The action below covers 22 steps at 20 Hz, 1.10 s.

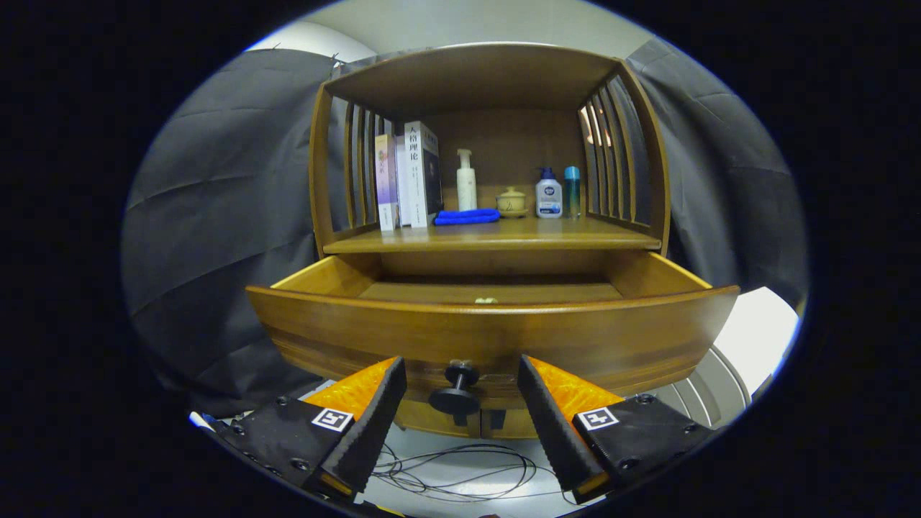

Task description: Pull open the drawer, take out the items inside it, and place them on the countertop above the cabinet.

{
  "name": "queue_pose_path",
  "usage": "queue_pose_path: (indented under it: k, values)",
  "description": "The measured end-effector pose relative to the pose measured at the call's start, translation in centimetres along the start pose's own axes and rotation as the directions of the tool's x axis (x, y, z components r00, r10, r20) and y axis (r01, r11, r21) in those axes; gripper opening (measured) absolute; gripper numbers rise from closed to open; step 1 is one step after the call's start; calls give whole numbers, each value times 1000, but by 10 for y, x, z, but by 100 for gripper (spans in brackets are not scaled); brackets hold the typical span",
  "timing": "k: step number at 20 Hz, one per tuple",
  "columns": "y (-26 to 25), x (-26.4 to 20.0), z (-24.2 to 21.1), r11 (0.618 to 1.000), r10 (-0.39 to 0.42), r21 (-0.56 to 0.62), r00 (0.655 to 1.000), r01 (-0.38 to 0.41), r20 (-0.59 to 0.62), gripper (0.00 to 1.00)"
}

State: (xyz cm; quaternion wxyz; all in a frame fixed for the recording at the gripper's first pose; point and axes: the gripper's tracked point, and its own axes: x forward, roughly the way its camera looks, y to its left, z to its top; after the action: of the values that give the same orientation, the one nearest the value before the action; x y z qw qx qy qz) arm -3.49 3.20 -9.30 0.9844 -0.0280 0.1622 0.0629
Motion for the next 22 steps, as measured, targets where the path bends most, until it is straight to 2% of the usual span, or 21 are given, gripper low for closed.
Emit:
queue_pose_path:
  k: [8, 16, 22]
  values:
    - [-12, -1, 66, 999, 37, 13, 995, -38, 89, 97]
    - [-10, 51, 79, 999, 49, 15, 994, -48, -101, 97]
    - [-14, 94, 60, 1000, 18, 13, 961, -15, -277, 97]
